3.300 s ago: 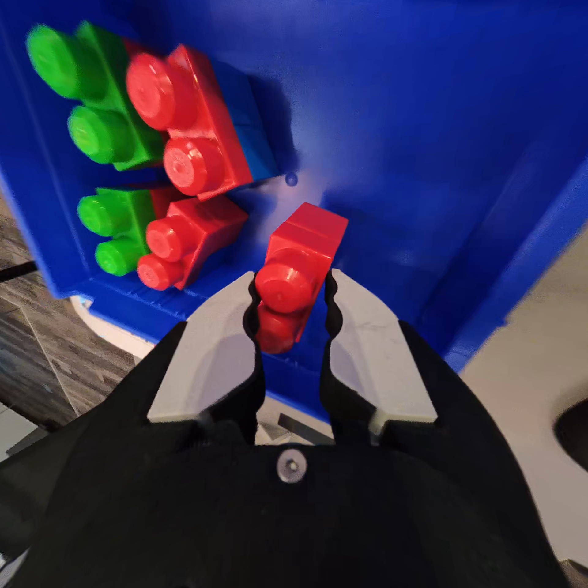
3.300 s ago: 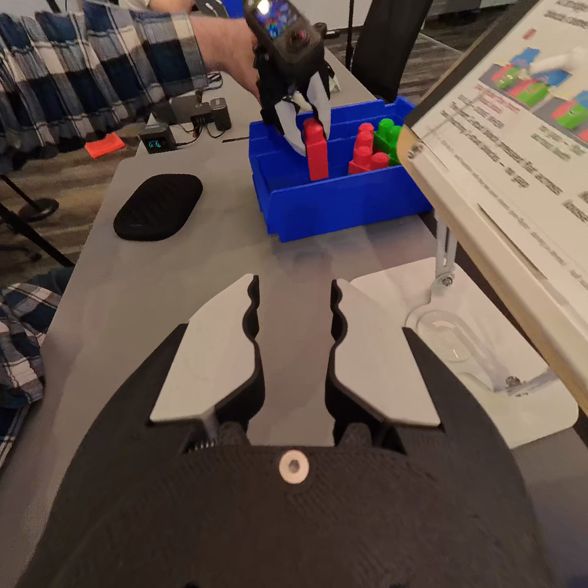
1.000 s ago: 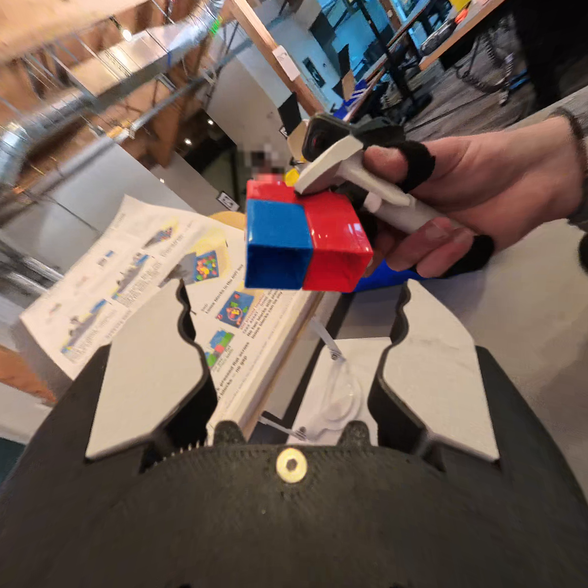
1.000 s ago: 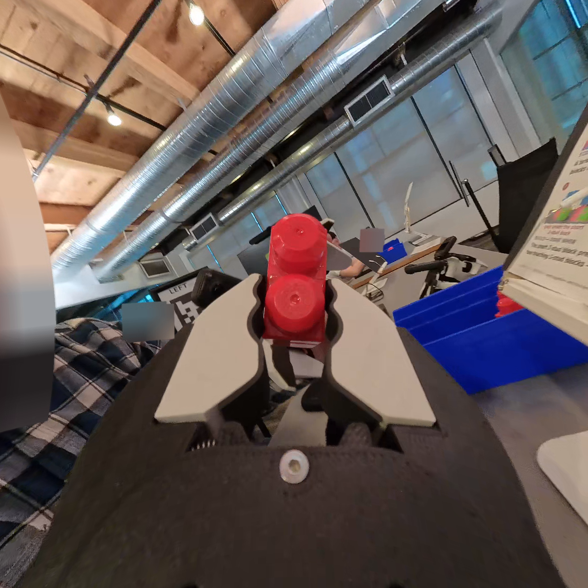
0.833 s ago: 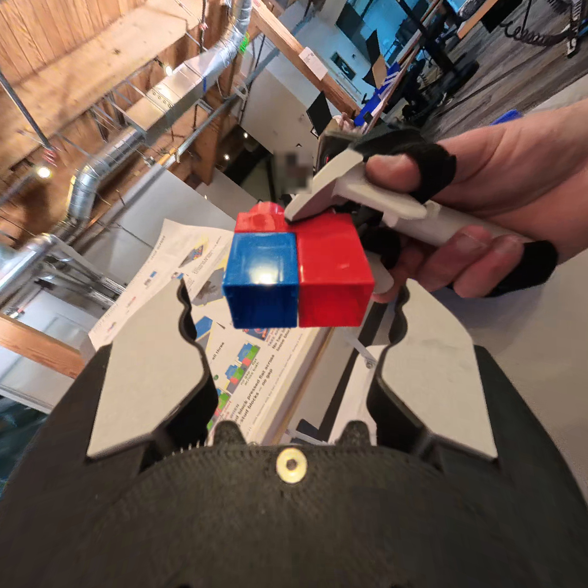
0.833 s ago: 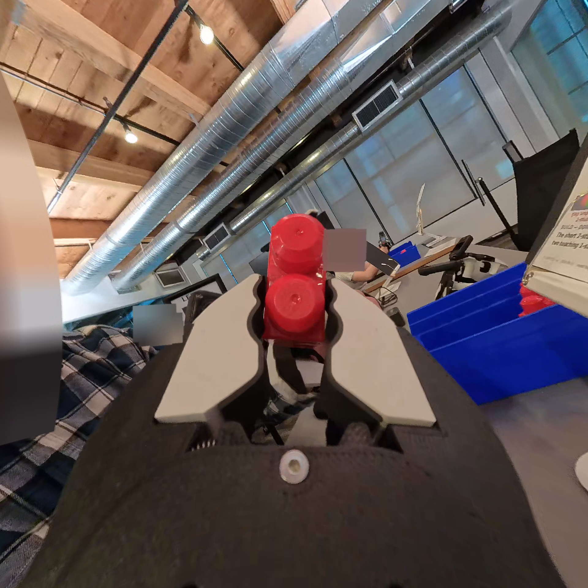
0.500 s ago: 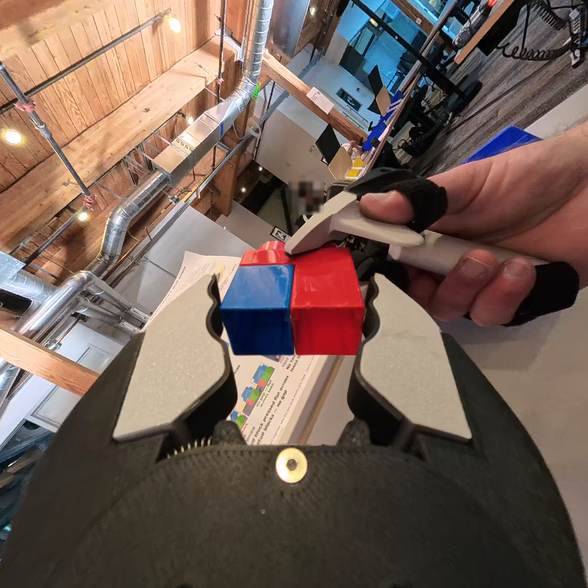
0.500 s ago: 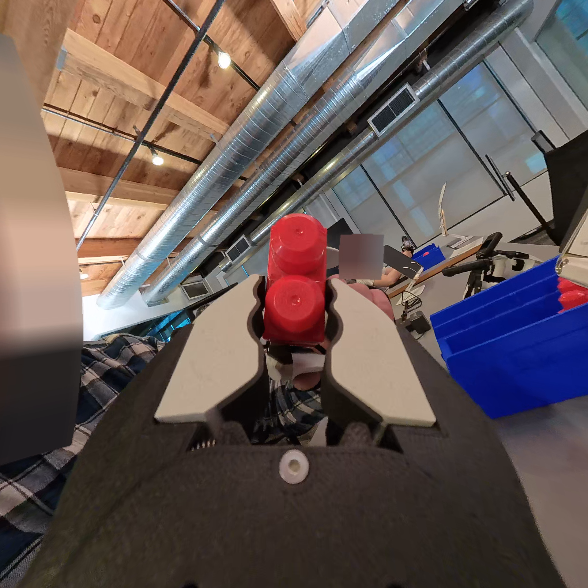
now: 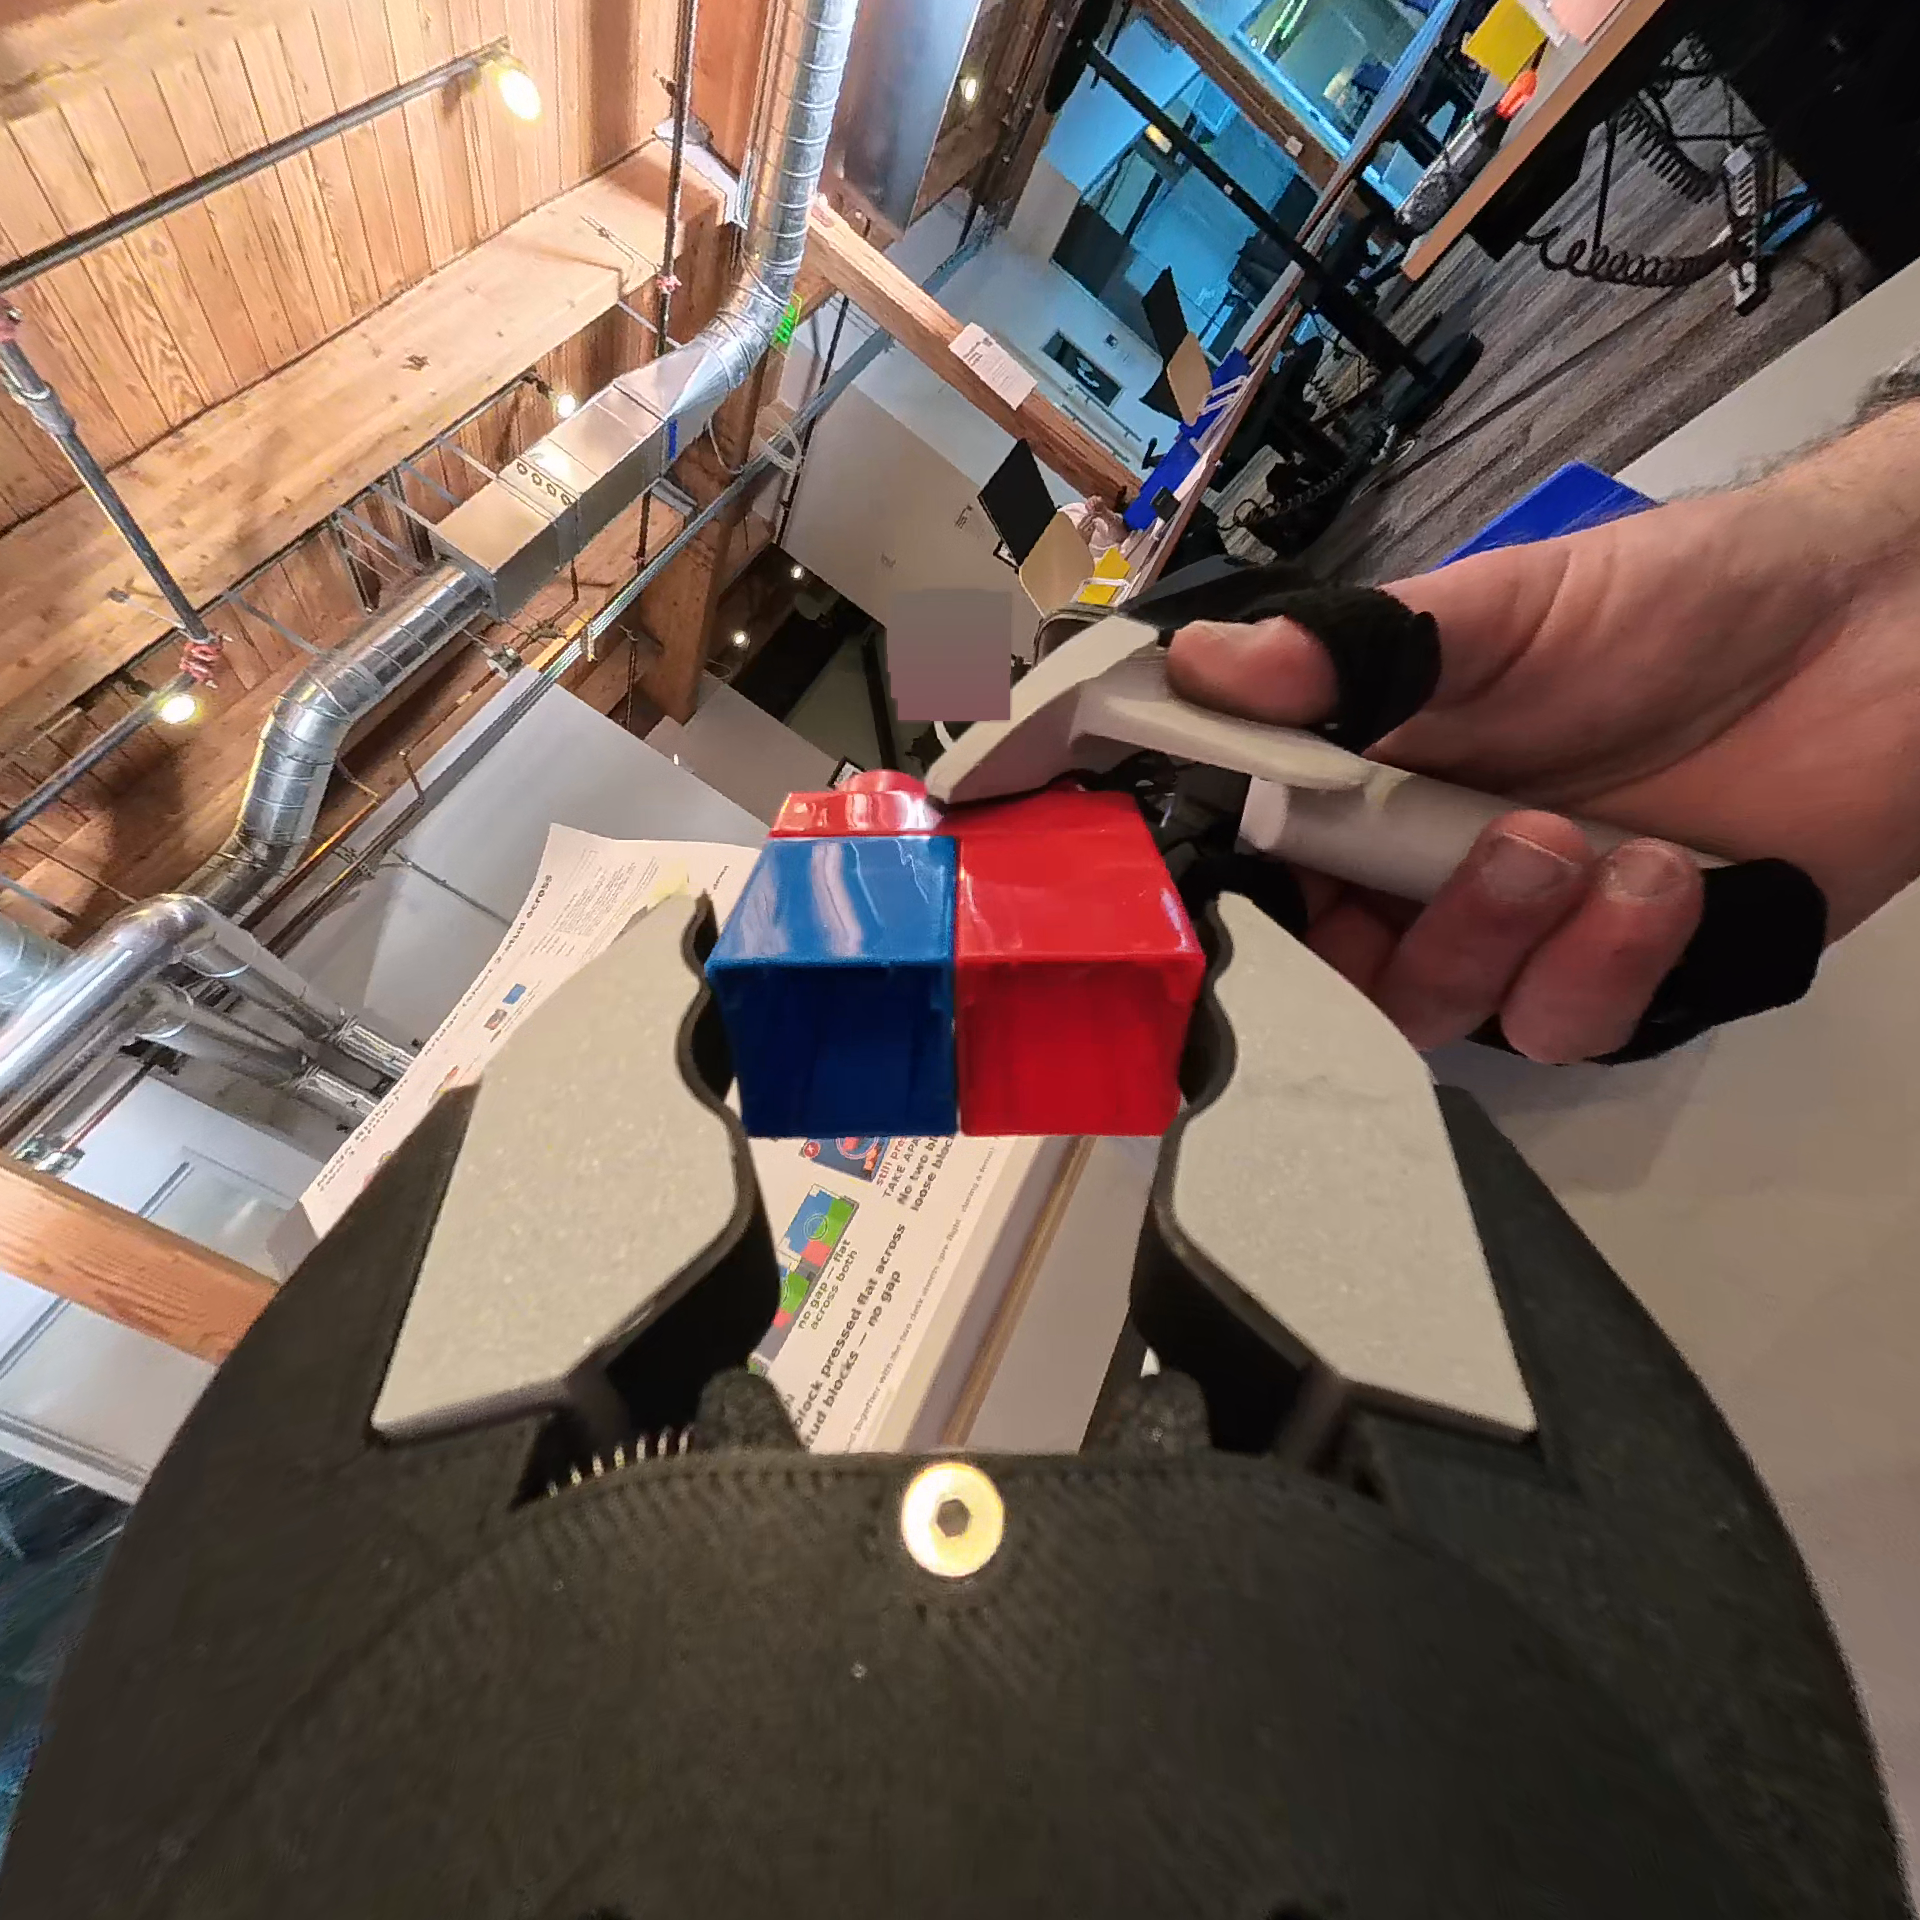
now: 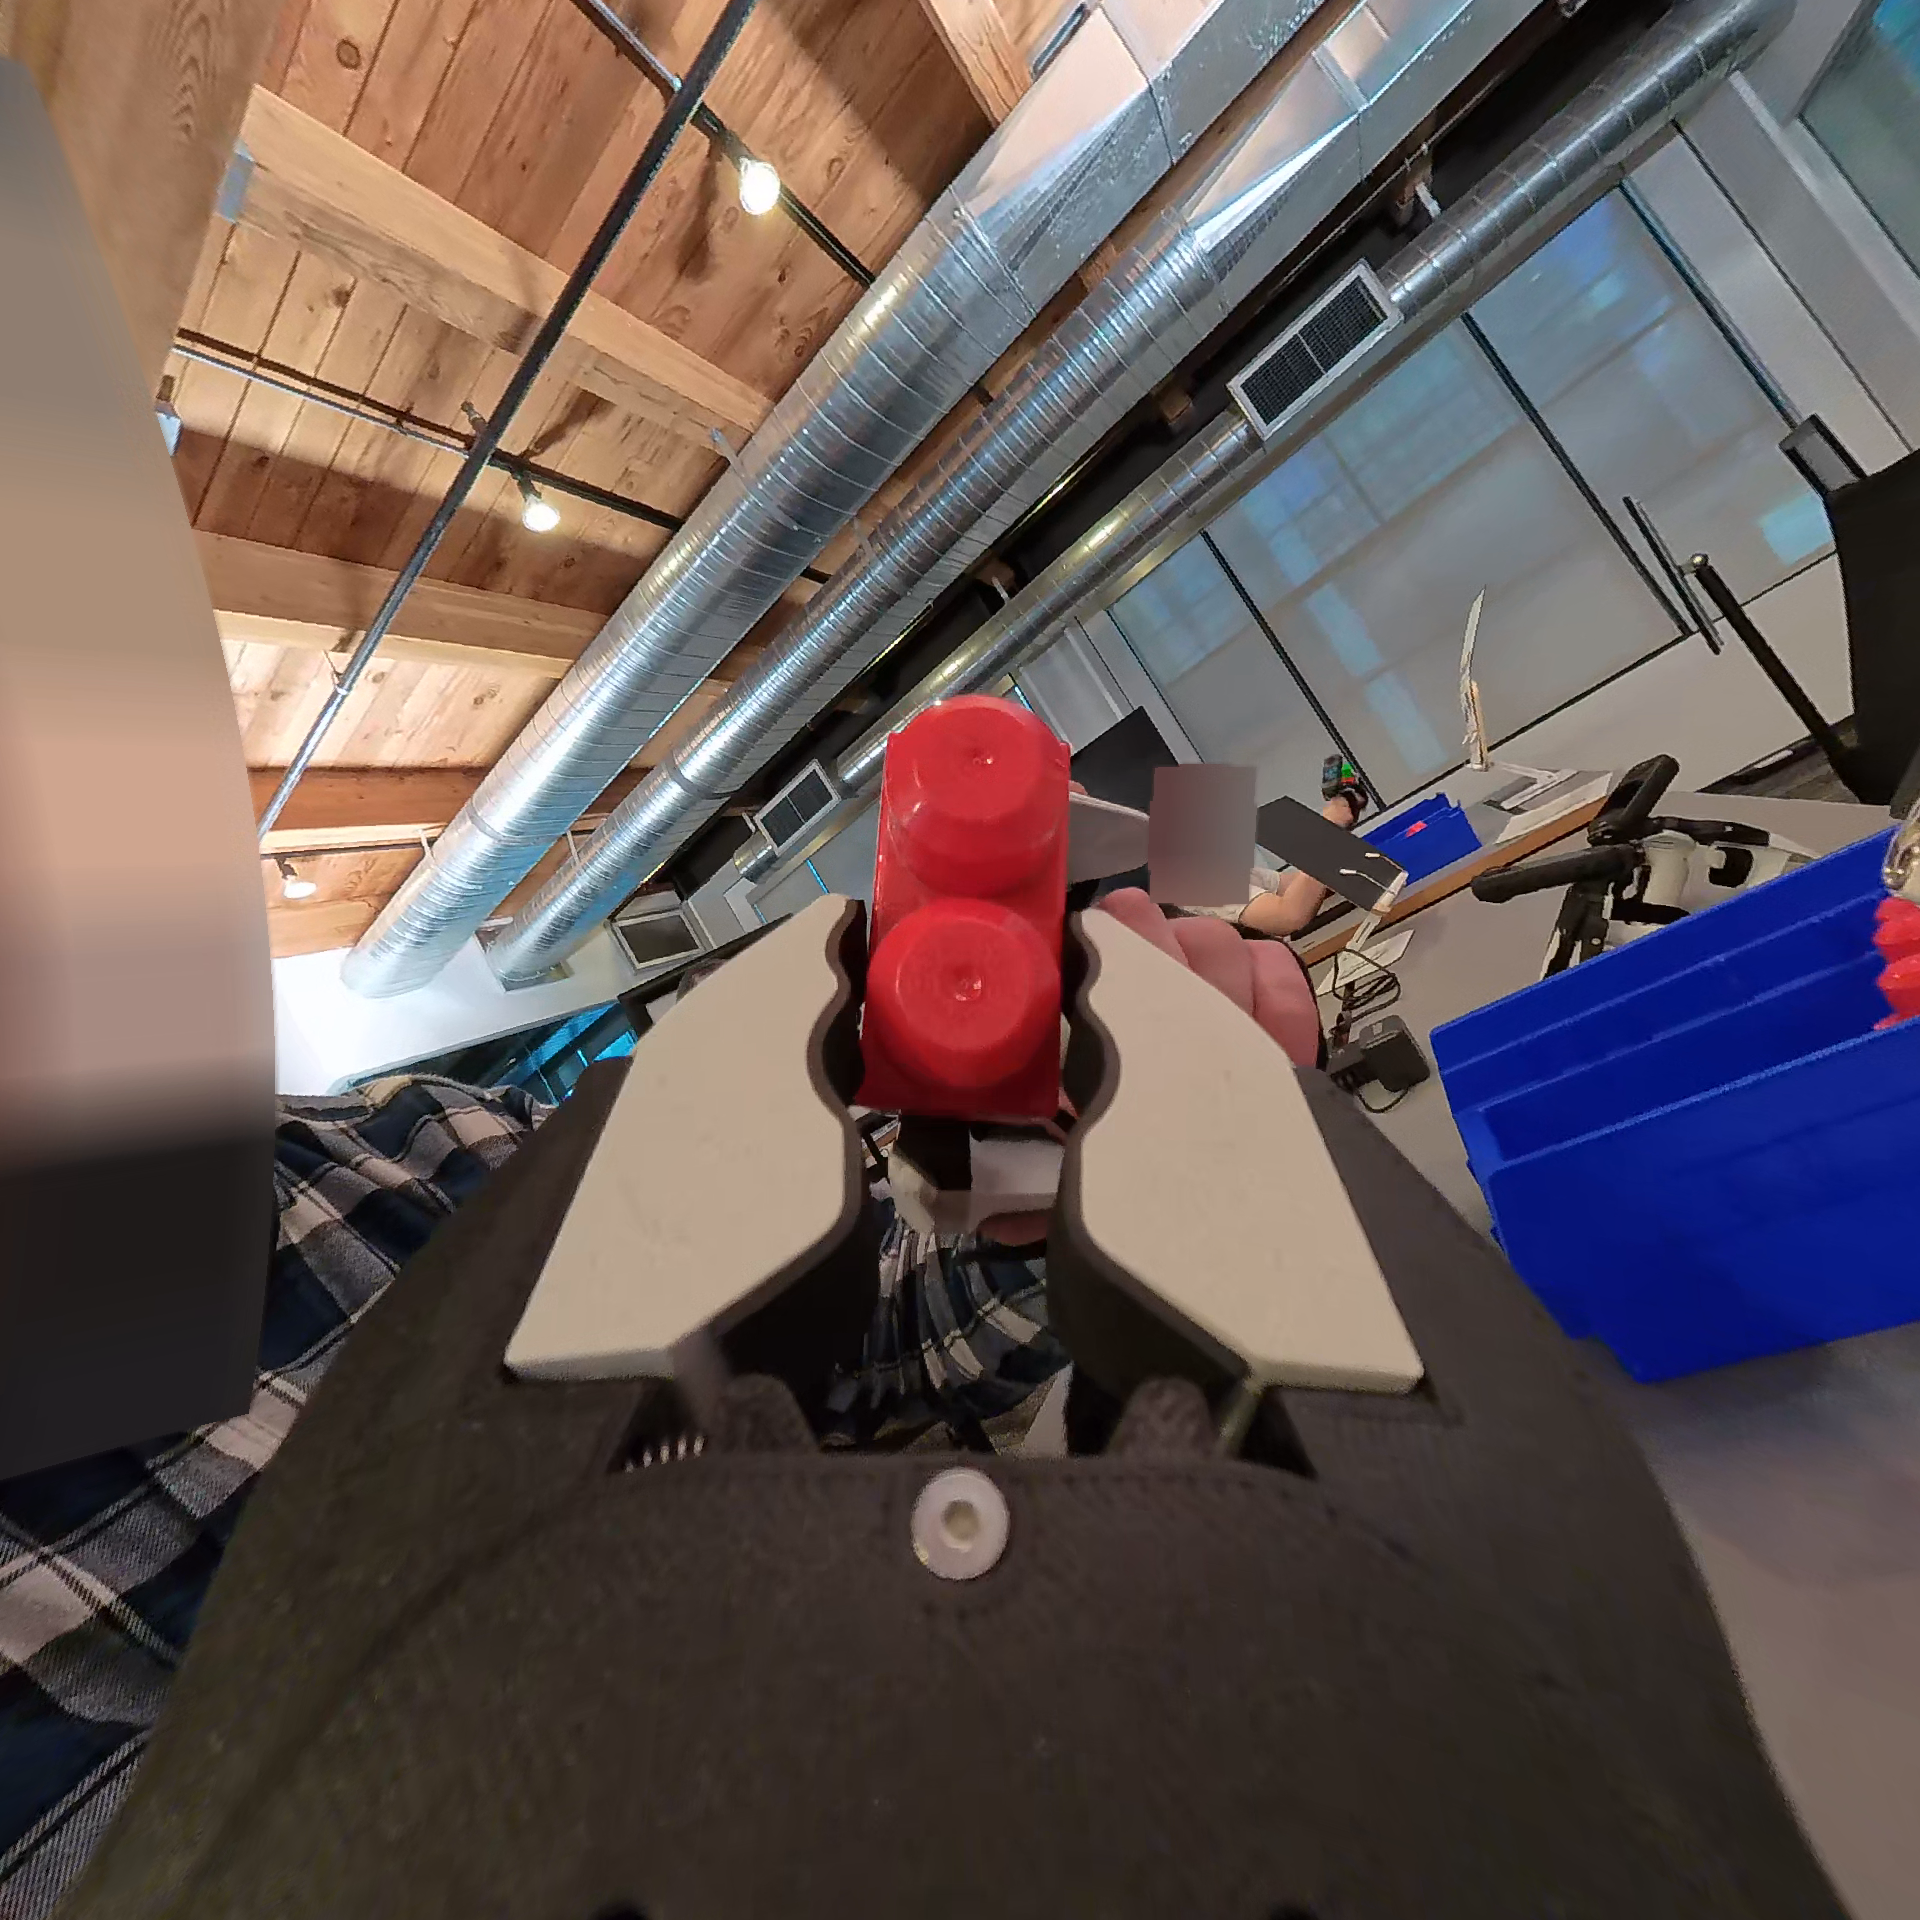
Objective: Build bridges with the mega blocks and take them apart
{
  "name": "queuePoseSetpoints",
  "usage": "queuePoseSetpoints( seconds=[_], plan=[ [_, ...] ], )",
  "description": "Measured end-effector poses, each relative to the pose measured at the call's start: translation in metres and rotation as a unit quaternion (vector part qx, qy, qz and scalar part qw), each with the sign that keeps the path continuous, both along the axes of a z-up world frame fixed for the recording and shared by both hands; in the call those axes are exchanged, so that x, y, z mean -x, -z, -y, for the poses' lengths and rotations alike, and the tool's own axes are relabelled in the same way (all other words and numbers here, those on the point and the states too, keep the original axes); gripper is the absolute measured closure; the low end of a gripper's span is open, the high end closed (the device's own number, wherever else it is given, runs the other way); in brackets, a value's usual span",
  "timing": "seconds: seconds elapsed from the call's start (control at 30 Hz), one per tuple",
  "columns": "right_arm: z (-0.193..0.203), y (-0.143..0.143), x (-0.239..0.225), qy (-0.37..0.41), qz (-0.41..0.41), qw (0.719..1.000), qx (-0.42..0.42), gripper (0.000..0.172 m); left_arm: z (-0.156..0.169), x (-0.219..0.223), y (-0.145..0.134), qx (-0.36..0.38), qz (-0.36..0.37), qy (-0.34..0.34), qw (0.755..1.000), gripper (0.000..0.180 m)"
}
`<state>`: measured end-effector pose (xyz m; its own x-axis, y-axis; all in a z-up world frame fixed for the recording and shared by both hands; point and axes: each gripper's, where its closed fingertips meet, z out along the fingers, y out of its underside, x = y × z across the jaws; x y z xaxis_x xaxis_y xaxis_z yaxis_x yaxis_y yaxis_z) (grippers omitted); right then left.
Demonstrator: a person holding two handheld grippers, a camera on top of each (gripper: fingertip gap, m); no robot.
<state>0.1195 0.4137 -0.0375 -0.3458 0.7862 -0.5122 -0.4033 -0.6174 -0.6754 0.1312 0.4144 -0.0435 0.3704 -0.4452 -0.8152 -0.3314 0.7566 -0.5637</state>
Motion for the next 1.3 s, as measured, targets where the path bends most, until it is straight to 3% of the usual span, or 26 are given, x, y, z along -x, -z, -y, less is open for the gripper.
queuePoseSetpoints(
  seconds=[0.3,0.57,0.73,0.87,1.13,1.2,1.3],
  plan=[
    [0.003,-0.001,0.002,-0.002,0.000,1.000,-0.002,0.136,0.004,0.004,-0.002,0.006,0.006,0.014,1.000,0.094],
    [0.006,-0.001,0.007,-0.003,0.003,1.000,0.004,0.136,0.008,0.001,-0.002,0.007,-0.012,0.032,0.999,0.068],
    [0.010,-0.003,0.009,0.012,-0.008,1.000,0.000,0.136,0.003,-0.001,0.000,0.004,-0.015,0.014,1.000,0.069],
    [0.011,-0.001,0.011,0.008,-0.014,1.000,0.004,0.136,0.007,0.001,-0.001,-0.014,-0.016,0.019,1.000,0.090],
    [0.013,-0.002,0.011,0.026,-0.014,1.000,-0.010,0.136,0.008,0.000,-0.002,-0.004,-0.024,0.031,0.999,0.090],
    [0.013,-0.002,0.011,0.034,-0.015,0.999,-0.012,0.136,0.009,-0.001,-0.003,0.014,-0.016,0.040,0.999,0.083],
    [0.015,-0.004,0.010,0.037,-0.020,0.999,-0.019,0.136,0.011,-0.002,-0.002,0.008,-0.021,0.040,0.999,0.089]
  ],
)
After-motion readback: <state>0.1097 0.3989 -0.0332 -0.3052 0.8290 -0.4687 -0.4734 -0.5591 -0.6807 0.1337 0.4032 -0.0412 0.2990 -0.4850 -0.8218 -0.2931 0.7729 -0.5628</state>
